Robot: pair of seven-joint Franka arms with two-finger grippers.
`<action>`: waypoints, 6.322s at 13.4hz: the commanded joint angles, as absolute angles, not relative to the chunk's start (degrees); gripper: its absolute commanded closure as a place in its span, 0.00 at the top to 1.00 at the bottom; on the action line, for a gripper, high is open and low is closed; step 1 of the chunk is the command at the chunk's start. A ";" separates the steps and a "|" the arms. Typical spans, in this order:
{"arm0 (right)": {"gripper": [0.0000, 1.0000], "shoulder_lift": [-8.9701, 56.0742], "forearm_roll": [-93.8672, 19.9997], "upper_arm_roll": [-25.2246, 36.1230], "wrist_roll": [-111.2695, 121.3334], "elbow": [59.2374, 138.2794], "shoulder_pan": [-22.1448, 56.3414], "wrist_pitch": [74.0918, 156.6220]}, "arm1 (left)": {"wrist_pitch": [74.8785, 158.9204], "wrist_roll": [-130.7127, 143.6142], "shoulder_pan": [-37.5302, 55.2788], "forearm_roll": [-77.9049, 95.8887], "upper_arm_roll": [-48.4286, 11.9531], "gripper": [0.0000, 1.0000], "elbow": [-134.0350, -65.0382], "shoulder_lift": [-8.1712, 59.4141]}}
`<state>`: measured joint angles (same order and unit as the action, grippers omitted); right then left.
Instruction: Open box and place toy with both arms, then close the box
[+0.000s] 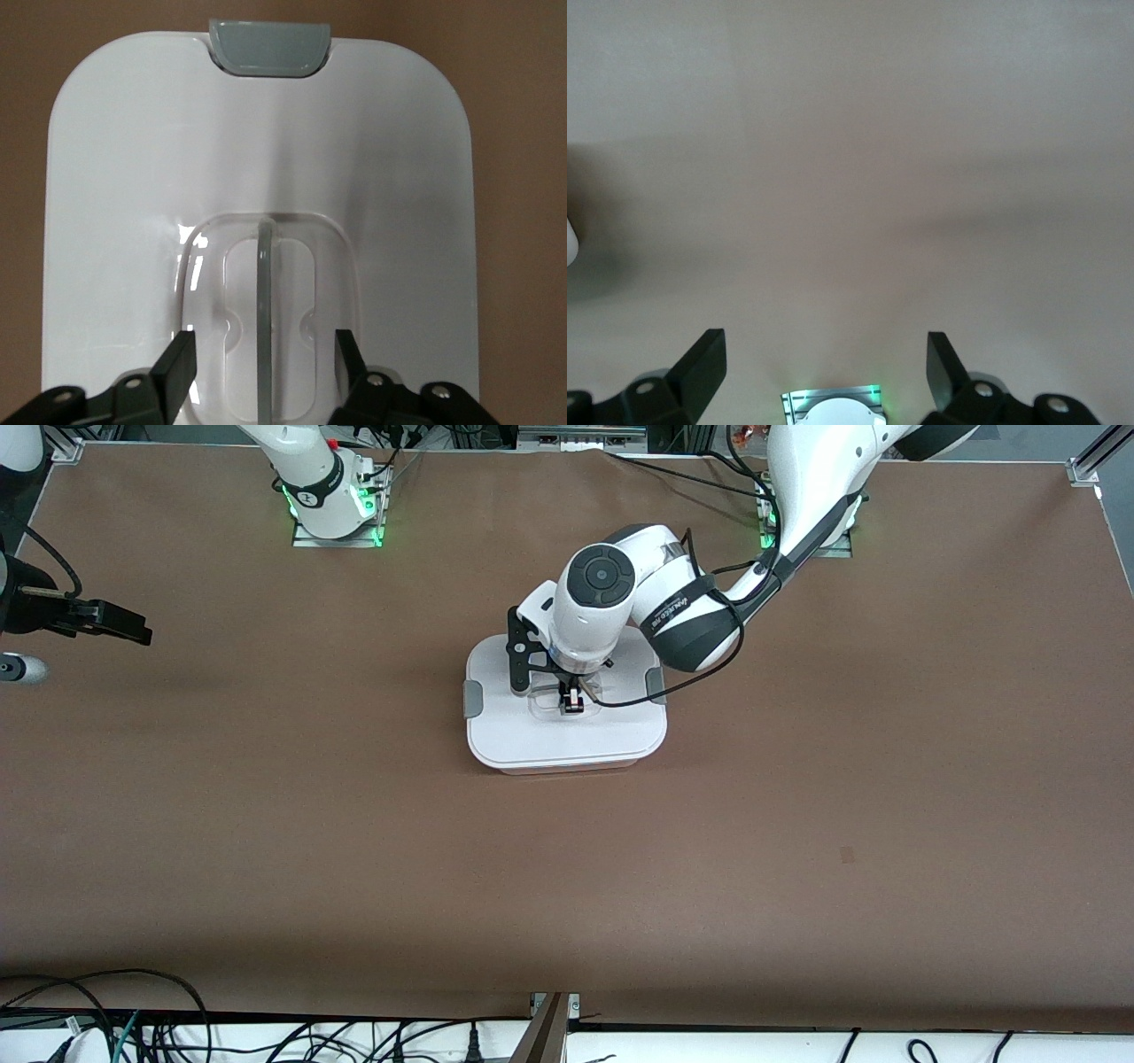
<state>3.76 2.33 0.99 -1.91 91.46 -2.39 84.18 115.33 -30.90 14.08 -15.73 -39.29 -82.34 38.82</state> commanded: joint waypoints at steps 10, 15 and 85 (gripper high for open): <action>1.00 2.81 1.14 0.97 -1.05 92.46 -2.72 87.54 | 86.06 -1.52 -0.24 -11.78 -38.85 1.00 -77.78 18.91; 1.00 2.81 1.14 0.88 -1.05 92.46 -2.72 87.54 | 85.25 0.35 -8.36 -11.08 -30.99 1.00 -78.66 10.30; 1.00 3.16 1.14 0.62 -1.05 92.46 -2.55 89.12 | 101.67 -43.13 10.70 9.67 -18.28 1.00 -80.68 28.48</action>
